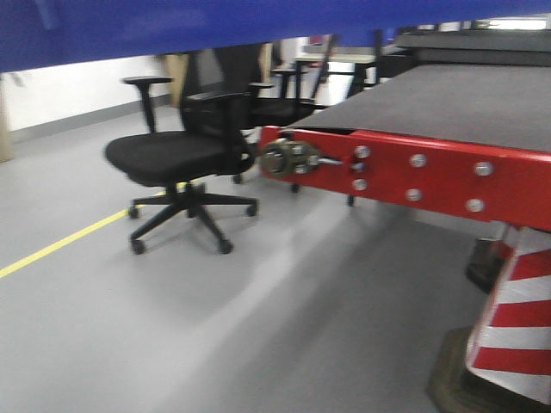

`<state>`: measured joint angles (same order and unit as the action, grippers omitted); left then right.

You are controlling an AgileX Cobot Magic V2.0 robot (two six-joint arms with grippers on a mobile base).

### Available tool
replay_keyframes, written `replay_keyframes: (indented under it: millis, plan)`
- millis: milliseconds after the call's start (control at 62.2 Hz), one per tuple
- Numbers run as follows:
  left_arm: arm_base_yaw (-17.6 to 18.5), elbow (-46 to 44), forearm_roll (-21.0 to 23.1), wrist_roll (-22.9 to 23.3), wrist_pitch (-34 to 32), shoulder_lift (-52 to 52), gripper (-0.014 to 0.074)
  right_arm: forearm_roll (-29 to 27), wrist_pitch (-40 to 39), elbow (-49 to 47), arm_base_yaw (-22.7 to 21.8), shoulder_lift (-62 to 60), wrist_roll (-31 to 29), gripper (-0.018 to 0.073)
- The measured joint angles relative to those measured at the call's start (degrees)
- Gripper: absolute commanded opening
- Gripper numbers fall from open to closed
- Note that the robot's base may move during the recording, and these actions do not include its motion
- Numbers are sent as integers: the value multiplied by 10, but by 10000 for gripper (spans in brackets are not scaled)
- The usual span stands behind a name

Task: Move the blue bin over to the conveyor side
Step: 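Drive the base across the floor toward the red-framed conveyor, then hold the bin with both grippers while aligning at the conveyor edge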

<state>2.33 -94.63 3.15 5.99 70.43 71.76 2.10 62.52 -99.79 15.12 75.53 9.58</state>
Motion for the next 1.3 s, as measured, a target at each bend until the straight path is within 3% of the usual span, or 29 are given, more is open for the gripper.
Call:
replay_keyframes:
  millis: [1302]
  plan:
    - [0, 0, 0, 0, 0, 0, -17, 0, 0, 2, 0, 0, 0, -80]
